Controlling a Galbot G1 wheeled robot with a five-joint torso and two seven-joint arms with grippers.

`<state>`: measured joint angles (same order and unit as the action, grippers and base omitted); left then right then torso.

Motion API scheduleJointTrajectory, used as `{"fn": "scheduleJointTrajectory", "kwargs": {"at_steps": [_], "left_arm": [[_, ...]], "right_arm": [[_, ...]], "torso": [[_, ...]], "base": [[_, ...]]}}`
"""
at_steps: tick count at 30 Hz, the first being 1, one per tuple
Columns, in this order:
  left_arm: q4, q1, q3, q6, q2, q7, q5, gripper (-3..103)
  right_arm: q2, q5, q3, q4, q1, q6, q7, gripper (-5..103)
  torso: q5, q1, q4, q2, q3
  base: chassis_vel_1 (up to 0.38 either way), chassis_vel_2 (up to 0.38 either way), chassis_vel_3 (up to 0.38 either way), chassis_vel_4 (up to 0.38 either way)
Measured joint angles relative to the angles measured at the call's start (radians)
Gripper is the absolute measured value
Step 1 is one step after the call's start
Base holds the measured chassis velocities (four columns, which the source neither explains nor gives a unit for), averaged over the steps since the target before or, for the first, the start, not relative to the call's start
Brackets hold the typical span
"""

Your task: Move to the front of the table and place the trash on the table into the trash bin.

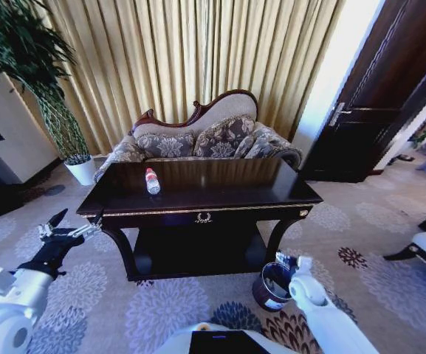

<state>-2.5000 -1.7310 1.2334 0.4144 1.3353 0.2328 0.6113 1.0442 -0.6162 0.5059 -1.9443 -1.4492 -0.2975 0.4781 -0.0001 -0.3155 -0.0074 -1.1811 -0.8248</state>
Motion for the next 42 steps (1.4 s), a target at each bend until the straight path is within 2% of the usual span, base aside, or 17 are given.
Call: {"fn": "scheduleJointTrajectory", "kwargs": {"at_steps": [2,5,6,10,14,16,22,42], "left_arm": [[0.0,0.0,0.001,0.0,0.001,-0.005,0.006,100],[0.0,0.002,0.001,0.0,0.004,-0.018,0.014,100],[0.0,0.002,0.001,0.0,0.004,-0.018,0.014,100],[0.0,0.007,0.0,-0.003,0.006,-0.027,0.017,100],[0.0,0.009,0.005,-0.004,0.005,-0.034,0.02,100],[0.0,0.009,0.007,-0.004,0.004,-0.034,0.021,100],[0.0,0.008,0.017,-0.003,0.002,-0.037,0.027,100],[0.0,0.002,0.02,0.002,0.003,-0.034,0.024,100]], "right_arm": [[-0.011,-0.01,0.003,-0.064,-0.012,0.004,0.0,100],[-0.053,-0.037,-0.008,-0.253,-0.055,0.015,0.0,100],[-0.053,-0.037,-0.008,-0.253,-0.055,0.015,0.0,100],[-0.067,-0.041,-0.013,-0.398,-0.099,0.073,-0.007,100],[-0.048,0.006,0.0,-0.438,-0.147,0.129,-0.048,100],[-0.041,0.027,0.002,-0.452,-0.161,0.134,-0.061,100],[-0.034,0.047,0.004,-0.51,-0.187,0.123,-0.094,100],[-0.033,0.064,0.001,-0.527,-0.2,0.111,-0.099,100]], "torso": [[0.0,0.0,0.0001,0.0,0.0],[0.0,0.0,0.0,0.0,0.0],[0.0,0.0,0.0,0.0,0.0],[0.0,0.0,0.0,0.0,0.0],[0.0001,0.0,-0.0001,0.0,0.0],[0.0002,0.0,-0.0001,0.0,0.0],[0.0001,0.0,0.0,0.0,0.0],[0.0001,0.0,0.0,0.0,0.0]], "base": [[0.0,0.0,0.0,0.0],[0.0,0.0,0.0,0.0],[0.0,0.0,0.0,0.0],[0.0,0.0,0.0,0.0],[0.0,0.0,0.0,0.0],[0.0,0.0,0.0,0.0],[0.0,0.0,0.0,0.0],[-0.043,0.037,0.043,-0.041]]}}
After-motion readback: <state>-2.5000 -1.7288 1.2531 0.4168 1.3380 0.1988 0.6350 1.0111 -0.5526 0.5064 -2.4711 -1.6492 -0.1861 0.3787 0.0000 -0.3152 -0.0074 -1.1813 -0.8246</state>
